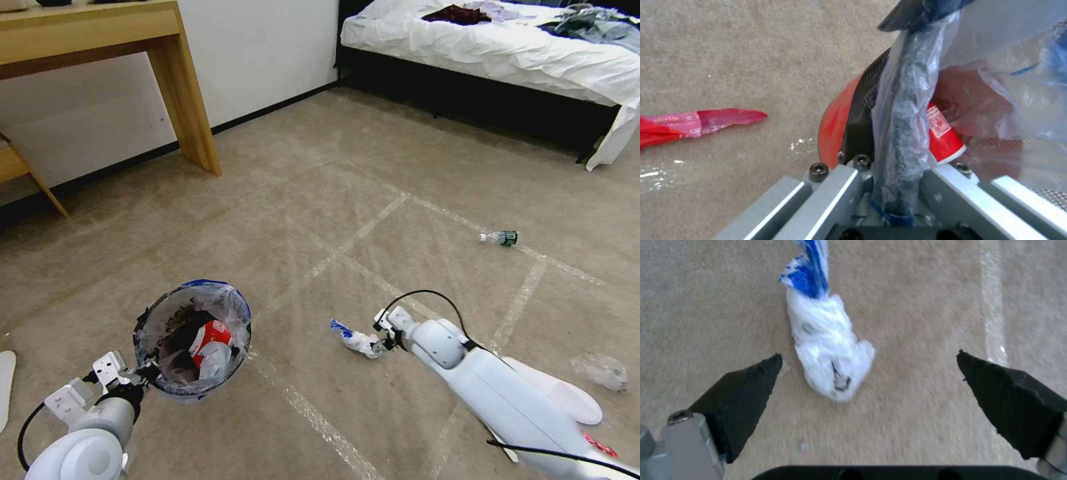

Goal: Pick up the trash bin and place the garbage on the floor into it.

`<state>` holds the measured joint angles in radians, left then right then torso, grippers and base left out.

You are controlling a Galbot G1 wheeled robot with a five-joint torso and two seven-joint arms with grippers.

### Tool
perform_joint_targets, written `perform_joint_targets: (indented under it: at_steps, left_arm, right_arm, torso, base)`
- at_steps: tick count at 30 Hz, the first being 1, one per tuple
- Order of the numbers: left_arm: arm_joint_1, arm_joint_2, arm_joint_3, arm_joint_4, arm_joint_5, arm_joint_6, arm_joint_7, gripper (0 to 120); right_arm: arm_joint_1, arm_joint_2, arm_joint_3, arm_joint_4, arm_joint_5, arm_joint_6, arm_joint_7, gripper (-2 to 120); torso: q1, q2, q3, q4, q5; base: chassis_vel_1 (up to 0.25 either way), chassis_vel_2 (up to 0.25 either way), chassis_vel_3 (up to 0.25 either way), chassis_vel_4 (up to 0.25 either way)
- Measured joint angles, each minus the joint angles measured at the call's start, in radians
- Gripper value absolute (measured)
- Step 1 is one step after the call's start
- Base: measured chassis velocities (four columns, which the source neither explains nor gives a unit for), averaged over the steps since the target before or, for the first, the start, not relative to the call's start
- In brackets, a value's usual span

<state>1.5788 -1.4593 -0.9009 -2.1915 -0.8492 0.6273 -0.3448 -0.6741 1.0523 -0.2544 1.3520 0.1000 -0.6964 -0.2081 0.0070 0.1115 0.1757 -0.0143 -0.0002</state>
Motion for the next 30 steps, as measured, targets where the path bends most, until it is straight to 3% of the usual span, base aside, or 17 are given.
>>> perform_joint_targets:
  at_steps: [8,14,28,30]
  left_arm:
    - [0.013,-0.005,-0.018,-0.01,-0.003,-0.001,0.001,0]
    - [0.017,-0.007,-0.02,-0.012,-0.002,-0.002,0.001,0]
    - [0.028,-0.006,-0.02,-0.012,-0.001,-0.008,0.004,0]
    - [0.029,-0.006,-0.02,-0.012,0.0,-0.009,0.005,0]
  right_arm:
    - [0.046,0.149,-0.054,-0.242,-0.044,0.123,0.012,100]
    - [0.064,0.219,-0.048,-0.383,-0.079,0.207,0.036,100]
    - [0.084,0.28,-0.025,-0.538,-0.132,0.305,0.087,99]
    - [0.084,0.295,-0.016,-0.565,-0.136,0.323,0.104,88]
  torso:
    - [0.0,0.0,0.0,0.0001,0.0001]
    - [0.0,0.0,0.0,0.0,0.0]
    - [0.0,0.0,0.0,0.0,0.0001]
    - [0.0,0.0,0.0,0.0,0.0003]
  base:
    - [0.0,0.0,0.0,0.0]
    - [0.0,0.0,0.0,0.0]
    - [0.0,0.0,0.0,0.0]
    - [0.0,0.0,0.0,0.0]
